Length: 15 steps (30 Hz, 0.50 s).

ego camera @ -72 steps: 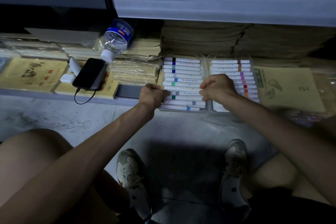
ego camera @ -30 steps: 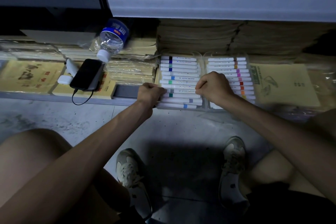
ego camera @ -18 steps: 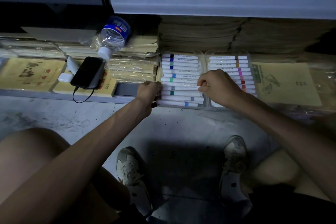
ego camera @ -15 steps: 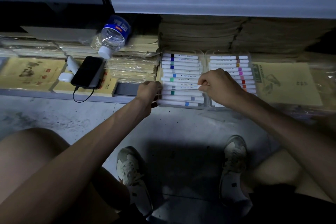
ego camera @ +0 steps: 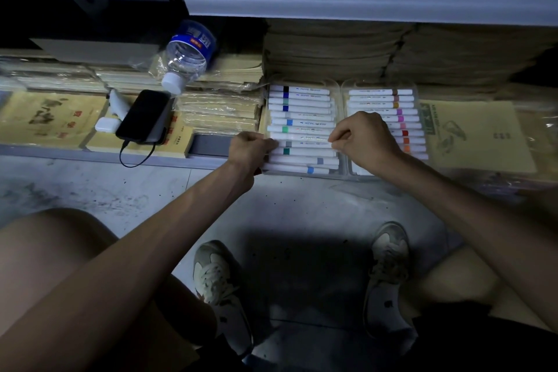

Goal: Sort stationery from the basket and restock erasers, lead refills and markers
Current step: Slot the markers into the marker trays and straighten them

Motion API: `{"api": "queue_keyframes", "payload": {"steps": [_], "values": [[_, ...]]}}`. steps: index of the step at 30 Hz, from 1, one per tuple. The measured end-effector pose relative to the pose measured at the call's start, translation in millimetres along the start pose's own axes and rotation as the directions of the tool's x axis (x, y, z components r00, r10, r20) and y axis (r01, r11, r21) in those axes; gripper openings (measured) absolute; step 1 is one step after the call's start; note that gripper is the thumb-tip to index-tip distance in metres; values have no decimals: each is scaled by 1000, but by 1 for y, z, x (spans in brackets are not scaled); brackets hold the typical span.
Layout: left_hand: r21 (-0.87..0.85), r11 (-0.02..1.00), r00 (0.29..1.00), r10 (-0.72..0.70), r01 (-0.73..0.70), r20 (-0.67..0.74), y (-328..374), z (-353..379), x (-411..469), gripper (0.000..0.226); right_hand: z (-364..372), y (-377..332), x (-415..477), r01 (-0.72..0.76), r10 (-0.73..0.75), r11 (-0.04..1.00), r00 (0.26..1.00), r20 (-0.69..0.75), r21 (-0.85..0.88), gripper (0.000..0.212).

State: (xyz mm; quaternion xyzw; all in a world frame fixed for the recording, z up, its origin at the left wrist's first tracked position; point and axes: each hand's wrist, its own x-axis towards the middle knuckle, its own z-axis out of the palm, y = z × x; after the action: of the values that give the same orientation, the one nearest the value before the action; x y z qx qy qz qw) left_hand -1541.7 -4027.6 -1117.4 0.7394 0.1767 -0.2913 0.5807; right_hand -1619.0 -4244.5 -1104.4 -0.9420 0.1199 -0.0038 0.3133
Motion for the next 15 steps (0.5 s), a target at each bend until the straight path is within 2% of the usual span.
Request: {"api": "queue_keyframes", "payload": {"steps": [6,15], "values": [[4,1000,1000,-3,3,-27,1,4,1,24,1,0,4,-89,87,994,996,29,68,12],[-19,1000,1000,2,-2,-1,1,-1,-3,19,6,-5,2,-58,58,998,998,30,5,7]]}}
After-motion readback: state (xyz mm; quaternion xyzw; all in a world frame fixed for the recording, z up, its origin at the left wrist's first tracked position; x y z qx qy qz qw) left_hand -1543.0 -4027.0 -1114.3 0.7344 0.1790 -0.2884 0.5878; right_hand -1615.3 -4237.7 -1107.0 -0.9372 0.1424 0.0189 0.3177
